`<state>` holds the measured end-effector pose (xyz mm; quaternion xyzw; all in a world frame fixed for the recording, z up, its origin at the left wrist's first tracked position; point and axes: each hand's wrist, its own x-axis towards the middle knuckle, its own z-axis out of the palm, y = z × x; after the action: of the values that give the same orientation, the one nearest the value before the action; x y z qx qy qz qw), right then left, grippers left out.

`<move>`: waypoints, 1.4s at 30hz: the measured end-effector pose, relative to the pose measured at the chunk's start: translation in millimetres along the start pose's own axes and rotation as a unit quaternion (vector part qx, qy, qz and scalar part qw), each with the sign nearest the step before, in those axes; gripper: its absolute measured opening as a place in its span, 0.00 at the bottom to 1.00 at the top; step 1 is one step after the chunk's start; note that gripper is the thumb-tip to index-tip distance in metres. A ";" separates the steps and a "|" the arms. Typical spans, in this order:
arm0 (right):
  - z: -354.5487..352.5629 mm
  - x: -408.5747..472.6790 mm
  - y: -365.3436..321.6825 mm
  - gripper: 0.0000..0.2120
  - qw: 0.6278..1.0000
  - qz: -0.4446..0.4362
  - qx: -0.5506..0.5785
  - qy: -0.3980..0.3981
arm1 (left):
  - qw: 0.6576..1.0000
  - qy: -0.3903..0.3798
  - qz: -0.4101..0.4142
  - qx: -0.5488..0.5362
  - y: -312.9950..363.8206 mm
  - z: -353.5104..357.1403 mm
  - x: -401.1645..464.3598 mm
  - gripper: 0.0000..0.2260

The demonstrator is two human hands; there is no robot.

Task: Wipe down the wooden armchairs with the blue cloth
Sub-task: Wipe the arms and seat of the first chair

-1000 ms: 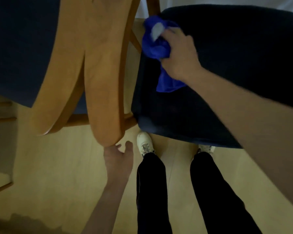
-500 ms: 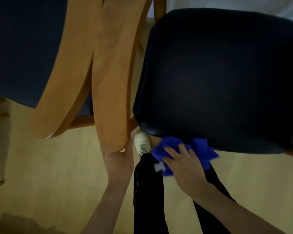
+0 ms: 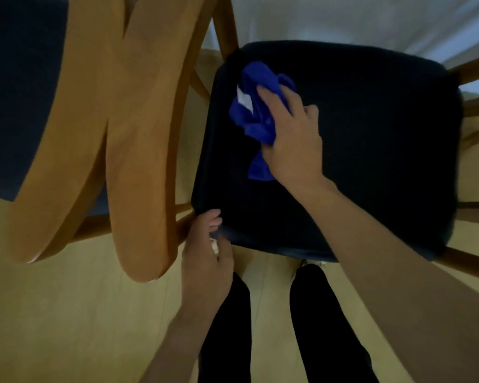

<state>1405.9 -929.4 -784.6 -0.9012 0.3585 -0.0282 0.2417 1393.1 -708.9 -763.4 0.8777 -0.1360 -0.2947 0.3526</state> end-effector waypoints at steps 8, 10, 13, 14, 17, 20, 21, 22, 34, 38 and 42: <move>-62.0 21.9 106.8 0.27 0.911 -0.324 -0.155 -0.204 | 0.998 -0.023 0.055 -0.004 39.3 9.1 66.0 0.18; -91.1 22.7 152.1 0.27 0.976 -0.180 -0.082 -0.088 | 0.999 -0.013 0.039 -0.018 43.2 14.7 73.8 0.18; -120.5 32.3 205.2 0.27 0.993 0.096 -0.035 0.056 | 0.999 -0.021 0.038 -0.017 51.0 24.4 80.5 0.18; -120.1 34.3 214.3 0.27 0.981 0.175 -0.030 0.073 | 0.999 -0.025 0.038 -0.013 52.9 26.6 80.8 0.18; -88.0 35.1 195.4 0.26 0.951 0.294 0.013 0.096 | 0.999 -0.026 0.033 -0.016 53.6 27.4 81.7 0.19; -37.3 43.6 123.4 0.26 0.962 0.248 0.016 0.116 | 0.999 -0.013 -0.002 -0.047 49.9 23.5 83.1 0.18; -23.0 46.9 95.5 0.26 0.971 0.211 0.025 0.107 | 0.998 -0.005 -0.016 -0.057 48.3 22.2 83.6 0.18; -9.7 47.7 68.3 0.26 0.983 0.158 0.031 0.085 | 0.998 0.006 -0.030 -0.063 46.8 20.6 84.3 0.17; -41.5 -40.6 93.6 0.22 0.933 -0.243 0.038 -0.263 | 0.979 0.152 -0.111 -0.083 36.4 7.6 88.1 0.10; -102.3 -46.5 189.3 0.29 0.989 0.132 0.058 0.007 | 0.988 0.105 -0.093 -0.063 31.3 9.7 84.7 0.08; -79.7 -84.4 192.7 0.34 0.932 0.359 0.022 0.035 | 0.997 0.023 -0.059 -0.053 32.4 7.6 80.6 0.08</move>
<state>1203.6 -1027.4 -791.9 -0.7051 0.6657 0.0213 0.2432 1451.1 -772.1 -779.1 0.8710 -0.0600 -0.3013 0.3834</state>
